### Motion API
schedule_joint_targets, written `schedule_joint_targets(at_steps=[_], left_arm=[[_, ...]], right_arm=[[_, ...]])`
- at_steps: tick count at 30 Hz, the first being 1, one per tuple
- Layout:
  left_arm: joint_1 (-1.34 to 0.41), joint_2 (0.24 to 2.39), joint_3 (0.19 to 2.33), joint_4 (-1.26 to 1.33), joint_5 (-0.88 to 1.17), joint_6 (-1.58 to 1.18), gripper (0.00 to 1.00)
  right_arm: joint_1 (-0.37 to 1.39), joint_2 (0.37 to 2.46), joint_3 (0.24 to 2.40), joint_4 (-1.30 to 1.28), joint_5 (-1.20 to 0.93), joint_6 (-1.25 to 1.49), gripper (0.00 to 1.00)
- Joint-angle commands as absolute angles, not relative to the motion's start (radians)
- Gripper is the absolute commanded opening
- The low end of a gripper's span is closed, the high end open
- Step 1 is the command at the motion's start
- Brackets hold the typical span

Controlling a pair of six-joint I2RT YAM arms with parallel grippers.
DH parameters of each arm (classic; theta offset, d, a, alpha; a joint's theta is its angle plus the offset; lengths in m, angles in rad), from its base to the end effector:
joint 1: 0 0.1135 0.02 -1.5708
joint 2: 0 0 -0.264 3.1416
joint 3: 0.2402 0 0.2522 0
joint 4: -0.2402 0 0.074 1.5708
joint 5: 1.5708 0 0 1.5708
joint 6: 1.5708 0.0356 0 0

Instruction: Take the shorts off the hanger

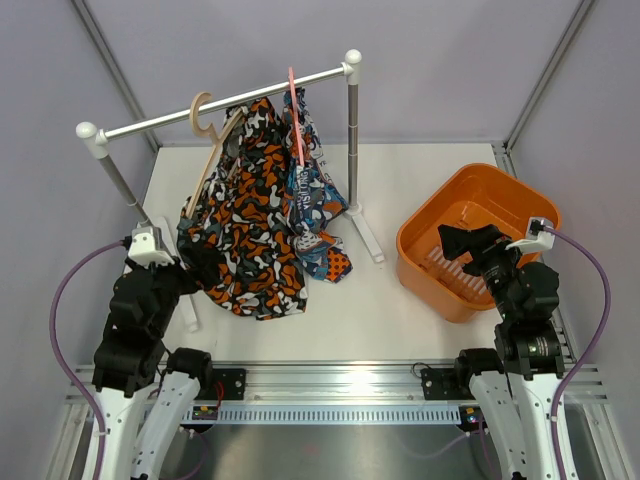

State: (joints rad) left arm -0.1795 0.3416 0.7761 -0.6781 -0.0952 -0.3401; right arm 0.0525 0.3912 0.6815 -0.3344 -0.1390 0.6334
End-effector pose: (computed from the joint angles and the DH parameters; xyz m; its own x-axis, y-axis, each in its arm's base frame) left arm 0.0738 -0.0100 0.3331 -0.2527 -0.2916 -0.9225 0.0028 0.9533 -0.3021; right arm 0.1022 0.0103 0.3370 -0.1481 0.5792 -0.8016 -0.1272 0.7927 0.5962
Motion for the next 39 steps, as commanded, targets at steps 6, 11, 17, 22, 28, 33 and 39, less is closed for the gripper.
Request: schedule_joint_targets(at_steps=[6, 11, 17, 22, 28, 33, 39], left_arm=[[-0.176, 0.313, 0.778, -0.575, 0.060, -0.298, 0.99], [-0.176, 0.302, 0.860, -0.537, 0.167, -0.285, 0.99], [-0.176, 0.431, 1.047, -0.528, 0.152, -0.330, 0.99], [-0.176, 0.573, 1.179, -0.496, 0.112, -0.345, 0.99], [-0.176, 0.831, 1.382, -0.584, 0.043, -0.353, 0.99], [-0.176, 0.925, 1.439, -0.557, 0.005, -0.333, 0.99], [-0.176, 1.052, 1.539, -0.597, -0.037, -0.288, 0.96]], right_arm=[[0.058, 0.394, 0.698, -0.305, -0.109, 0.623, 0.99], [0.060, 0.394, 0.699, -0.311, -0.109, 0.620, 0.99], [0.058, 0.394, 0.700, -0.318, -0.112, 0.627, 0.99], [0.060, 0.388, 0.703, -0.325, -0.101, 0.618, 0.99], [0.060, 0.414, 0.732, -0.331, -0.094, 0.615, 0.99], [0.060, 0.433, 0.764, -0.337, -0.100, 0.611, 0.99], [0.058, 0.449, 0.775, -0.337, -0.103, 0.611, 0.99]])
